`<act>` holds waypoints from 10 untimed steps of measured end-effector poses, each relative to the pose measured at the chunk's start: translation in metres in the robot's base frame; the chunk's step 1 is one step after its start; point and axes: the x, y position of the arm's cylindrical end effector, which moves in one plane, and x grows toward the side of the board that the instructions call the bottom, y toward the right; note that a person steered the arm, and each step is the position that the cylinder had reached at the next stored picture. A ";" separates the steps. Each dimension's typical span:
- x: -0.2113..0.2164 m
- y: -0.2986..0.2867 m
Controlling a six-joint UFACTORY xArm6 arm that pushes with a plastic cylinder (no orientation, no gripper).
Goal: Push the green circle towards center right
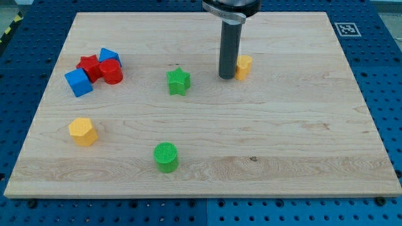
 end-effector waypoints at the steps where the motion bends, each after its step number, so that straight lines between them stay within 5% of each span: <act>1: 0.051 -0.008; 4: 0.138 -0.154; 6: 0.215 -0.158; 10: 0.192 -0.127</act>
